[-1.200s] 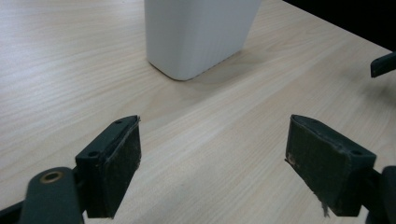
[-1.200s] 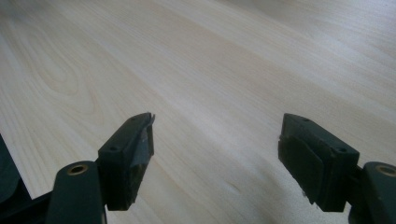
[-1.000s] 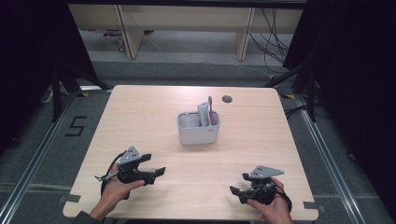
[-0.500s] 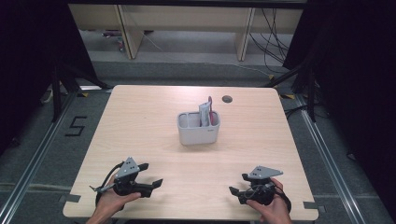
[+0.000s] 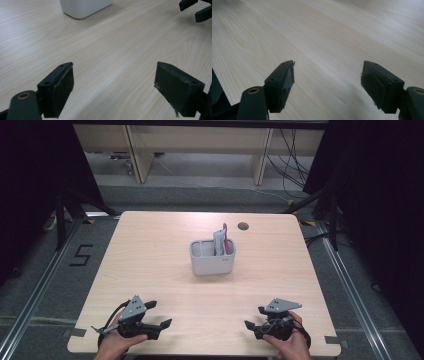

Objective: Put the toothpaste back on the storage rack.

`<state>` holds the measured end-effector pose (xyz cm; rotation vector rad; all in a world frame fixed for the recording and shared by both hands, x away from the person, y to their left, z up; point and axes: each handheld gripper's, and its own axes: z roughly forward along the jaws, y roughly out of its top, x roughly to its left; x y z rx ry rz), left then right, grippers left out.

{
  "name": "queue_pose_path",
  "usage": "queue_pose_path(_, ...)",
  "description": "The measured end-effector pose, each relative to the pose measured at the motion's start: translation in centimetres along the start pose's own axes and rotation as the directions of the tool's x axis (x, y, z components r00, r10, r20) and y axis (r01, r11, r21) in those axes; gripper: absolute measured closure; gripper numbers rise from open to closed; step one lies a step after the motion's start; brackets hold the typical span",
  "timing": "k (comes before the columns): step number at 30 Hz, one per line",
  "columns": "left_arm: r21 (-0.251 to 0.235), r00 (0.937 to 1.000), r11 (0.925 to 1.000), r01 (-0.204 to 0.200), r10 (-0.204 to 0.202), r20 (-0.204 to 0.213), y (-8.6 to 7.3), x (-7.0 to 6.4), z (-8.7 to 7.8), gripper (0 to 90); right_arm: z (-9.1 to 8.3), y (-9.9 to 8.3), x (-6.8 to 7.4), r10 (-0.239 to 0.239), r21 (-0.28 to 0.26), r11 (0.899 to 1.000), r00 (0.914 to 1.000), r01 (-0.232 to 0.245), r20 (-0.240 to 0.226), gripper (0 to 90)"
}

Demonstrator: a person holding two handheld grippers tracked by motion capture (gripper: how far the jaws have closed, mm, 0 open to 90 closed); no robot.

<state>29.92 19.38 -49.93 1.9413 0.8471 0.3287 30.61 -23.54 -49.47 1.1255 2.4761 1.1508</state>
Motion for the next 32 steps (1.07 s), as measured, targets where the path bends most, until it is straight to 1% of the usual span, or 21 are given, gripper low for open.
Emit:
queue_pose_path(1,0.002,1.0,1.0,-0.003,0.003,-0.002,0.0,0.0,-0.1,15.3,0.0,0.0,-0.1,-0.018,0.003,1.0,0.9998,0.018,-0.009,27.7)
queue_pose_path(4,0.004,0.9999,0.9999,-0.015,0.015,-0.007,-0.2,-0.2,-0.3,15.3,0.0,0.0,-0.1,-0.017,0.004,1.0,0.9998,0.017,-0.009,27.7)
queue_pose_path(5,-0.007,0.9999,1.0,0.003,-0.003,-0.015,-0.3,-0.4,-0.3,15.3,0.0,0.0,-0.1,-0.017,0.004,1.0,0.9998,0.017,-0.008,27.7)
queue_pose_path(6,0.008,0.9998,0.9999,-0.01,0.01,-0.017,-0.3,-0.4,-0.4,15.3,0.0,0.0,-0.1,-0.016,0.003,1.0,0.9998,0.016,-0.007,27.7)
queue_pose_path(7,0.007,0.9999,0.9999,-0.012,0.012,-0.012,-0.4,-0.5,-0.4,15.3,0.0,0.0,-0.1,-0.016,0.003,1.0,0.9998,0.016,-0.007,27.7)
queue_pose_path(9,0.01,0.9997,0.9999,-0.01,0.01,-0.024,-0.5,-0.6,-0.6,15.3,0.0,0.0,0.2,0.016,0.003,1.0,0.9999,-0.016,0.002,27.7)
queue_pose_path(10,0.007,0.9995,1.0,-0.006,0.006,-0.032,-0.5,-0.7,-0.7,15.3,0.0,0.0,0.2,0.005,0.002,1.0,1.0,-0.005,0.004,27.7)
queue_pose_path(11,0.003,0.9996,1.0,-0.007,0.007,-0.027,-0.5,-0.6,-0.8,15.3,0.0,0.0,0.2,0.008,0.003,1.0,0.9999,-0.008,0.008,27.7)
queue_pose_path(13,0.005,0.9993,1.0,-0.001,0.001,-0.038,-0.7,-0.7,-1.0,15.3,0.0,0.0,0.3,0.018,-0.002,1.0,0.9997,-0.018,0.014,27.7)
queue_pose_path(14,0.005,0.9991,1.0,0.0,0.0,-0.042,-0.8,-0.8,-1.0,15.3,0.0,0.0,0.1,-0.012,-0.005,1.0,0.9997,0.012,0.019,27.7)
queue_pose_path(17,0.019,0.9993,0.9997,-0.014,0.015,-0.036,-1.0,-1.0,-1.0,15.3,0.0,0.0,0.2,-0.005,-0.004,1.0,0.9998,0.006,0.021,27.7)
queue_pose_path(18,0.016,0.9996,0.9998,-0.006,0.007,-0.029,-1.0,-1.2,-1.0,15.3,0.0,0.0,0.2,0.007,-0.008,1.0,0.9997,-0.007,0.022,27.7)
queue_pose_path(20,0.02,0.9994,0.9997,-0.011,0.011,-0.034,-1.0,-1.2,-1.1,15.4,0.0,0.0,0.1,-0.006,-0.006,1.0,0.9998,0.006,0.022,27.7)
queue_pose_path(22,0.01,0.9995,0.9999,-0.009,0.009,-0.029,-1.1,-1.3,-1.1,15.3,-0.1,-0.1,0.4,0.023,-0.003,1.0,0.9993,-0.023,0.028,27.7)
queue_pose_path(23,0.027,0.9993,0.9993,-0.024,0.025,-0.029,-1.1,-1.2,-1.3,15.3,0.0,0.0,0.1,-0.012,-0.009,1.0,0.9996,0.013,0.024,27.7)
queue_pose_path(25,0.023,0.9994,0.9997,-0.009,0.01,-0.032,-1.2,-1.3,-1.2,15.3,0.0,0.0,0.0,-0.011,-0.009,1.0,0.9998,0.012,0.019,27.7)
queue_pose_path(27,0.017,0.9994,0.9998,-0.005,0.006,-0.033,-1.2,-1.3,-1.2,15.3,0.0,0.0,0.0,-0.008,-0.009,1.0,0.9998,0.008,0.021,27.7)
queue_pose_path(28,0.032,0.9993,0.9994,-0.011,0.013,-0.035,-1.2,-1.3,-1.2,15.3,0.1,0.0,-0.1,-0.014,0.001,1.0,0.9999,0.014,-0.004,27.6)
queue_pose_path(30,0.048,0.9992,0.9986,-0.02,0.022,-0.032,-1.3,-1.2,-1.0,15.3,0.0,0.0,0.0,-0.005,0.004,1.0,1.0,0.005,-0.002,27.7)
queue_pose_path(31,0.048,0.9992,0.9986,-0.02,0.022,-0.032,-1.3,-1.2,-1.0,15.3,0.1,0.0,0.1,-0.011,-0.001,1.0,0.9998,0.011,0.014,27.7)
queue_pose_path(32,0.052,0.999,0.9982,-0.029,0.031,-0.033,-1.3,-1.2,-0.9,15.3,0.1,0.0,0.1,-0.011,-0.001,1.0,0.9998,0.011,0.014,27.7)
